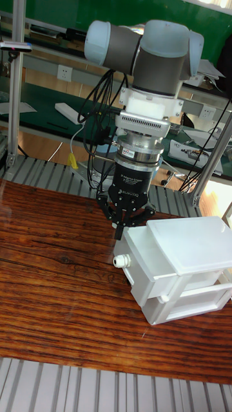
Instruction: Use the gripper to push and close the drawer
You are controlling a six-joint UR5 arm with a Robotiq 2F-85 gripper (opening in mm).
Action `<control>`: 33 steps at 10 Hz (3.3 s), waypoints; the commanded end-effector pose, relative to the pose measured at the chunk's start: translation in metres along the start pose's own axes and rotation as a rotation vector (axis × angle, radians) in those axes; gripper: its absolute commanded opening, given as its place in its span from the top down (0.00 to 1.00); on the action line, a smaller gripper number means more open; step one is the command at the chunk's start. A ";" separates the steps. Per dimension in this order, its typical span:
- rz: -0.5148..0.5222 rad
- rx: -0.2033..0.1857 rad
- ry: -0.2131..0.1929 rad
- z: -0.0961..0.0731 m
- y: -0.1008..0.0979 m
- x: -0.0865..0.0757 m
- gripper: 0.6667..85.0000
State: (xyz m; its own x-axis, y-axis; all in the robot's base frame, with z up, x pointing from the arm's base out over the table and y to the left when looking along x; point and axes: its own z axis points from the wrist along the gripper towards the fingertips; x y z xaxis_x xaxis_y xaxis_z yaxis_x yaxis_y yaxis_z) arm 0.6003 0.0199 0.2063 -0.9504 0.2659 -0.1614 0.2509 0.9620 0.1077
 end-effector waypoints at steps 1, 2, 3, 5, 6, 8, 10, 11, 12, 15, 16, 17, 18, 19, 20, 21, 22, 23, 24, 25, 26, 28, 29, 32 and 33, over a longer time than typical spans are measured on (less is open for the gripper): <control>0.132 -0.058 -0.006 -0.005 0.012 -0.010 1.00; 0.150 -0.064 -0.028 -0.006 0.012 -0.017 1.00; 0.164 -0.064 -0.037 -0.006 0.012 -0.021 1.00; 0.170 -0.061 -0.051 -0.002 0.012 -0.030 0.99; 0.173 -0.069 -0.053 -0.002 0.014 -0.032 0.95; 0.226 -0.092 -0.060 -0.004 0.020 -0.040 0.84; 0.303 -0.100 -0.060 -0.002 0.023 -0.044 0.83; 0.308 -0.103 -0.060 -0.002 0.024 -0.044 0.82; 0.307 -0.102 -0.059 -0.002 0.023 -0.044 0.79; 0.316 -0.097 -0.046 0.003 0.022 -0.042 0.74; 0.321 -0.099 -0.036 0.005 0.022 -0.039 0.73; 0.331 -0.103 -0.024 0.005 0.024 -0.037 0.70; 0.338 -0.103 -0.009 0.005 0.024 -0.033 0.69; 0.341 -0.109 -0.001 0.006 0.024 -0.030 0.69; 0.333 -0.123 0.001 0.007 0.023 -0.029 0.67; 0.317 -0.133 0.000 0.009 0.021 -0.028 0.66; 0.292 -0.137 0.000 0.010 0.017 -0.026 0.62; 0.285 -0.147 0.002 0.010 0.016 -0.025 0.58; 0.285 -0.146 0.001 0.011 0.016 -0.024 0.57; 0.289 -0.147 -0.005 0.012 0.016 -0.026 0.57; 0.295 -0.150 -0.008 0.014 0.017 -0.028 0.57; 0.301 -0.153 -0.020 0.015 0.017 -0.031 0.57; 0.315 -0.155 -0.028 0.016 0.017 -0.033 0.57; 0.373 -0.178 -0.040 0.017 0.022 -0.039 0.57; 0.375 -0.168 -0.044 0.018 0.019 -0.039 0.57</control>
State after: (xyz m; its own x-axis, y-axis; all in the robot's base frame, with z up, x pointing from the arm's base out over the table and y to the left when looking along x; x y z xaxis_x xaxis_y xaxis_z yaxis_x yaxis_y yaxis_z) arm 0.6415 0.0287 0.1960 -0.8094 0.5743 -0.1225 0.5193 0.7974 0.3072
